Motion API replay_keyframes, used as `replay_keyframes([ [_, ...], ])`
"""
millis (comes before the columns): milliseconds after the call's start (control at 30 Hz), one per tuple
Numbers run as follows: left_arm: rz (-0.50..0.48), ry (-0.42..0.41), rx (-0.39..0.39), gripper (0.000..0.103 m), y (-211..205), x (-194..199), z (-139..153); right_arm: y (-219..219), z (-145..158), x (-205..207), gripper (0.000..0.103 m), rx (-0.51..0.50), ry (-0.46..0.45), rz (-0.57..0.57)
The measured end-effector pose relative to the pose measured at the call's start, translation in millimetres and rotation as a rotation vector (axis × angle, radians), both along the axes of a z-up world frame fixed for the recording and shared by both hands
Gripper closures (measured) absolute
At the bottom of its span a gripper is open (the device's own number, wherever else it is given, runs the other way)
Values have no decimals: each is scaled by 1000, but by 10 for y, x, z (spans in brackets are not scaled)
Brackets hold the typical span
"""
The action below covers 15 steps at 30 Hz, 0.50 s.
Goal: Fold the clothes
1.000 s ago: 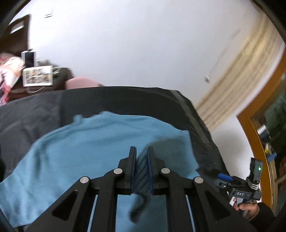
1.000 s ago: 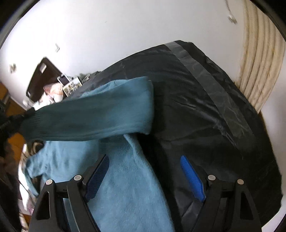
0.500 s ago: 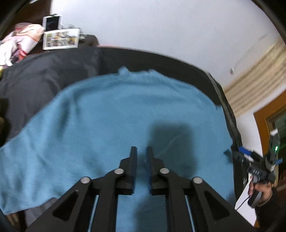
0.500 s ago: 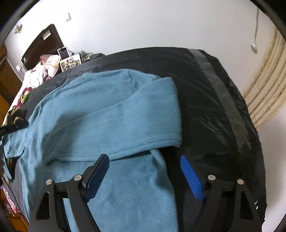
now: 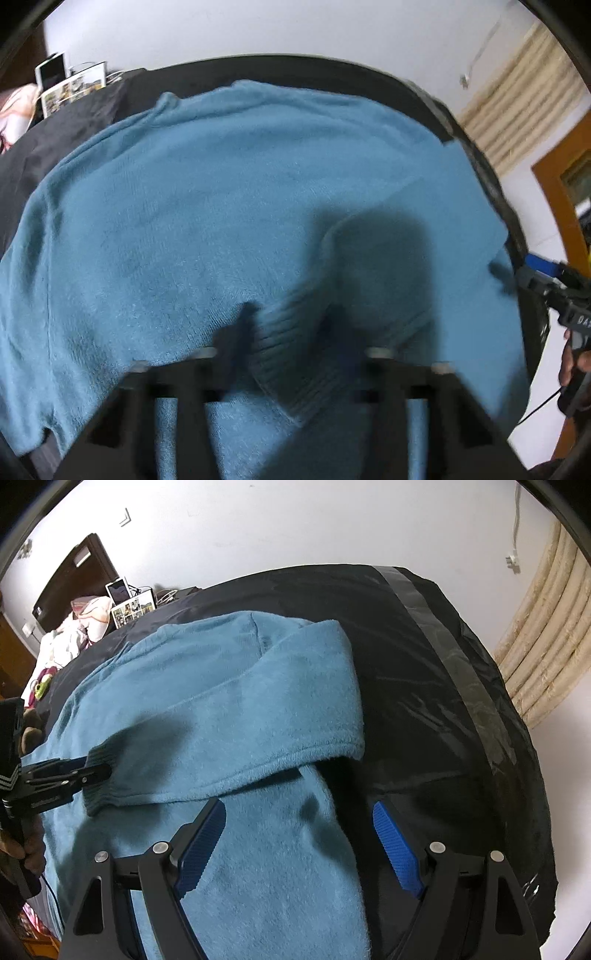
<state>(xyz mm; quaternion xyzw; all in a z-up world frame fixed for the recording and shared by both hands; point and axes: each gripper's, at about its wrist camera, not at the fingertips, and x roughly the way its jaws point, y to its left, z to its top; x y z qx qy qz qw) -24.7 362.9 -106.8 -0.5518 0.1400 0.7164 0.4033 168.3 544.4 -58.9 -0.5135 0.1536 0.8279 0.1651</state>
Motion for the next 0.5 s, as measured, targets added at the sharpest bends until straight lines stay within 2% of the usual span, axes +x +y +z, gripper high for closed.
replay_keyframes([
  [33, -4, -18, 5, 81, 14, -7, 3, -11, -10, 2, 19, 4, -1, 1],
  [100, 9, -61, 35, 86, 10, -53, 41, -37, -16, -2, 19, 21, -4, 7],
  [200, 38, -44, 103, 87, -44, -143, 284, -65, -24, -11, 19, 61, -19, 18],
  [367, 129, 12, 259, 87, -248, -429, 914, -48, -34, -44, 19, 138, -45, 24],
  [500, 200, 60, 329, 87, -482, -655, 1267, -19, -49, -112, 19, 184, -61, 20],
])
